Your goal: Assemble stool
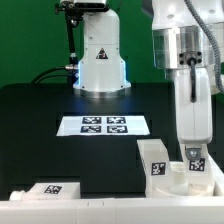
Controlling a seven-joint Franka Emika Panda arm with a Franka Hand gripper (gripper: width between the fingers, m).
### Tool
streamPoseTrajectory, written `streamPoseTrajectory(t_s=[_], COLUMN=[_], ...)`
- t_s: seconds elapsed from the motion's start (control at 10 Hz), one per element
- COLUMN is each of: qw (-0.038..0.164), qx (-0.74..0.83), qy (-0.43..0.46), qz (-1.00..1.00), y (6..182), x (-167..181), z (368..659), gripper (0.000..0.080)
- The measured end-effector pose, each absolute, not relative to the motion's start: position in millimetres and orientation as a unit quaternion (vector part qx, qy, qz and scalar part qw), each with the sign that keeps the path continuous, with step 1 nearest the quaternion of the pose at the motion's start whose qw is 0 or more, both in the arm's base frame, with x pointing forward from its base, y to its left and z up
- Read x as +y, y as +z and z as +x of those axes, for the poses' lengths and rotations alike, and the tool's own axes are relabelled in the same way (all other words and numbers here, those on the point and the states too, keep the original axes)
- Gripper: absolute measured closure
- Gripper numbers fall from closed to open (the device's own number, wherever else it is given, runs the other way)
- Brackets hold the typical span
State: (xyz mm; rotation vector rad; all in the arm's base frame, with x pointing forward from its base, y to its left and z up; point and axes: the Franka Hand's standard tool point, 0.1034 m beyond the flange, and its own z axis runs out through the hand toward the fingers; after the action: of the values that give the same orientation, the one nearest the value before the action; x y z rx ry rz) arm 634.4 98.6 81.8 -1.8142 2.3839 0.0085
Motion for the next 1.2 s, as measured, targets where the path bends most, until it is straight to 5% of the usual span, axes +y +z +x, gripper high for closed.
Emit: streamPoseTrajectory(t_s=[0.3,0.5,0.7,0.9,1.2], qw=[0.076,0.131,0.141,0.14,0.139], qx=[0.84,0.881,0.874,0.859,0.743], qy=[0.012,-0.005,-0.016,-0.02,-0.018], qz=[-0.537,-0.455,-0.464,-0.492,-0.655], y=[81.7,82.6,83.3,82.8,106.6], x=[100,111,112,112,117], z=[634,636,634,633,631], gripper=[0.0465,0.0465,0.0465,0.0228,0.0155])
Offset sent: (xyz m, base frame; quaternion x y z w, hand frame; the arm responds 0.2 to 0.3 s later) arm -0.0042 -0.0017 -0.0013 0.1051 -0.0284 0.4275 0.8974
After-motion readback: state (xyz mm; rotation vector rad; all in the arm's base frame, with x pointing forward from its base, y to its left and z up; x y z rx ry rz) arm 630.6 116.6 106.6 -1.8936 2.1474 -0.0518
